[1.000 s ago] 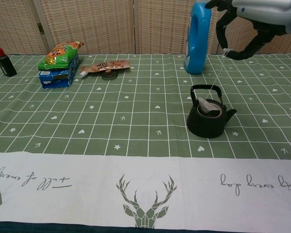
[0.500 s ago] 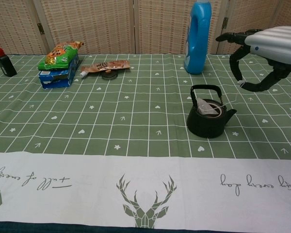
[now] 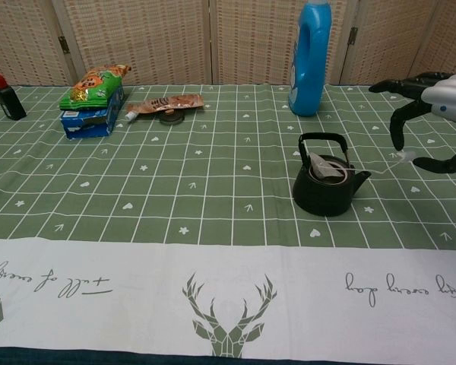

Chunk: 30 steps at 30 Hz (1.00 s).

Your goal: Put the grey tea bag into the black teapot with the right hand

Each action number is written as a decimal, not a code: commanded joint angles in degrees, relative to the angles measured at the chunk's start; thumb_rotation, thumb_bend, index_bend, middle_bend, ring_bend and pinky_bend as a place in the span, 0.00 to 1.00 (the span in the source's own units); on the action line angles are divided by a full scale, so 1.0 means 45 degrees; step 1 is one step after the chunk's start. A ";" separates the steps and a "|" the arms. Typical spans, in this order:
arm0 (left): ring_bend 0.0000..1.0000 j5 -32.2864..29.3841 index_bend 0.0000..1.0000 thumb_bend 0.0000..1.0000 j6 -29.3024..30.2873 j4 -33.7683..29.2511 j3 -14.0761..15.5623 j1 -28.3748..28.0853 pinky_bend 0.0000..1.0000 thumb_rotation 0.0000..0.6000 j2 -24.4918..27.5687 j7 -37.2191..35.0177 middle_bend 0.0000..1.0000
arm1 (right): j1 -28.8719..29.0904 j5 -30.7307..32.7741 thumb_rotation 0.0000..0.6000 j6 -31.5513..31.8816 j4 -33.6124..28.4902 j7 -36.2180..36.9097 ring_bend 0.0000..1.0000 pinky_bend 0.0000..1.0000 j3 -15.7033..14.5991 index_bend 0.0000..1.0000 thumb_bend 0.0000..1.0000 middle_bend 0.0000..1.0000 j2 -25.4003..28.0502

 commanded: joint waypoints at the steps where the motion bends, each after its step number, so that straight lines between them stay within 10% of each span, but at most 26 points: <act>1: 0.05 -0.0007 0.00 0.16 0.0030 -0.0003 -0.0016 0.0010 0.10 1.00 0.0014 -0.0043 0.05 | -0.0040 0.0440 1.00 -0.0593 -0.0685 -0.0772 0.00 0.00 -0.0264 0.01 0.40 0.00 0.0490; 17: 0.05 0.0040 0.00 0.16 0.0059 -0.0041 0.0005 0.0007 0.10 1.00 -0.0004 0.0058 0.05 | -0.0140 0.0918 1.00 -0.0849 -0.4504 -0.2325 0.08 0.01 -0.0255 0.00 0.40 0.00 0.2864; 22: 0.05 0.0106 0.00 0.16 0.0083 -0.0078 0.0046 0.0020 0.11 1.00 -0.0004 0.0077 0.05 | 0.0339 0.1753 1.00 -0.1972 -0.5745 -0.1916 0.83 0.69 -0.0107 0.00 0.40 0.00 0.3904; 30: 0.06 0.0090 0.00 0.16 0.0093 -0.0192 0.0066 0.0037 0.10 1.00 -0.0002 0.0215 0.05 | 0.2021 0.5606 1.00 -0.3884 -0.7343 -0.2150 1.00 0.95 0.0526 0.01 0.40 0.03 0.5224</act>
